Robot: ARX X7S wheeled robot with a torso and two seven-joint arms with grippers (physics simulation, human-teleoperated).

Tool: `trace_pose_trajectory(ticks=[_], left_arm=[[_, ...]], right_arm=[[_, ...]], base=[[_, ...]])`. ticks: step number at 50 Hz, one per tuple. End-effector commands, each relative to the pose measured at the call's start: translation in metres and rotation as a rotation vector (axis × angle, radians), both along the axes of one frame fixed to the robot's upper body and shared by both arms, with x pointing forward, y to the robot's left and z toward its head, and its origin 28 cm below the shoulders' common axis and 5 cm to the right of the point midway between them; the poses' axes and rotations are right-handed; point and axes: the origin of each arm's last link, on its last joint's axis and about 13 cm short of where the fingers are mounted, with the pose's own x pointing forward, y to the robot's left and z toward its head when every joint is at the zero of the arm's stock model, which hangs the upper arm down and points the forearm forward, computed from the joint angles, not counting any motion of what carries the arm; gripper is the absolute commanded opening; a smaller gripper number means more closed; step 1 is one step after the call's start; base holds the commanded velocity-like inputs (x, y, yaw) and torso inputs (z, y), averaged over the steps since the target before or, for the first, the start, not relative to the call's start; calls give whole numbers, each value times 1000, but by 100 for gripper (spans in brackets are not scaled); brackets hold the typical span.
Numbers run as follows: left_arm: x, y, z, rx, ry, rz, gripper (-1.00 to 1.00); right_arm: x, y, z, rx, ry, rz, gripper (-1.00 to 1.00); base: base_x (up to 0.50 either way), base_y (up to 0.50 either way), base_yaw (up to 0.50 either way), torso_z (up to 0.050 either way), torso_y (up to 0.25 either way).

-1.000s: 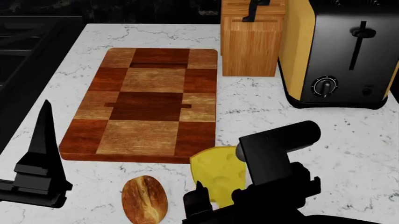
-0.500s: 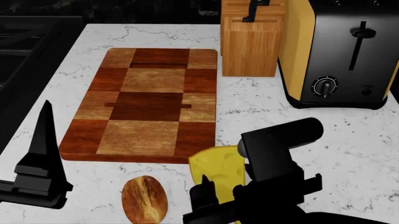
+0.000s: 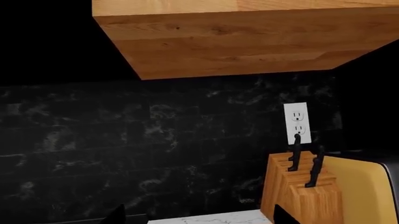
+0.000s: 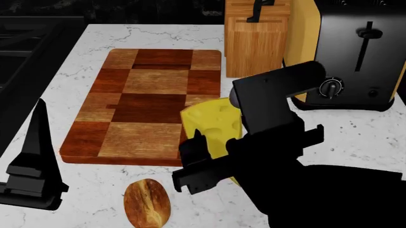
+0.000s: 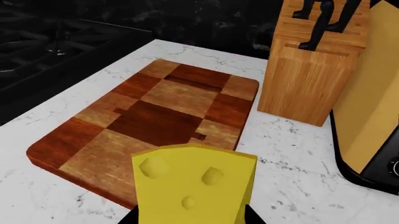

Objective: Place the bread and cheese on the cutting board.

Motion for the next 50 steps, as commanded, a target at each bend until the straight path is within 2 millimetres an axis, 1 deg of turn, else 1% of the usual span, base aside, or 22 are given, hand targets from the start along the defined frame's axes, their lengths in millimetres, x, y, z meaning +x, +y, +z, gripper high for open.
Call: trace_pose_trajectory(ticks=[1, 4, 12, 16, 22, 28, 34, 41, 45, 50], left_arm=[[3, 6, 5, -25, -22, 32, 100], [3, 7, 5, -28, -24, 33, 100], [2, 10, 8, -40, -33, 39, 100], [1, 10, 9, -42, -35, 40, 100], [2, 11, 11, -42, -37, 41, 100], [1, 11, 12, -45, -39, 42, 100], [1, 12, 13, -48, -41, 44, 100], [1, 12, 13, -49, -42, 45, 100], [1, 12, 13, -49, -42, 45, 100], [1, 12, 14, -49, -43, 45, 100]], right_arm=[[32, 12, 25, 10, -80, 11, -100], [45, 16, 27, 8, -84, 13, -100], [71, 24, 32, 19, -89, 6, -100], [83, 29, 30, 23, -82, 1, -100], [96, 35, 27, 29, -73, 2, -100], [105, 39, 21, 33, -62, -2, -100], [116, 44, 12, 36, -39, -6, -100], [121, 48, 3, 28, -17, -4, -100], [123, 49, 1, 23, -11, -3, -100], [123, 50, -6, 16, 3, -5, -100]], base=[[0, 0, 0, 0, 0], [0, 0, 0, 0, 0], [0, 0, 0, 0, 0], [0, 0, 0, 0, 0], [0, 0, 0, 0, 0], [0, 0, 0, 0, 0], [0, 0, 0, 0, 0], [0, 0, 0, 0, 0], [0, 0, 0, 0, 0], [0, 0, 0, 0, 0]])
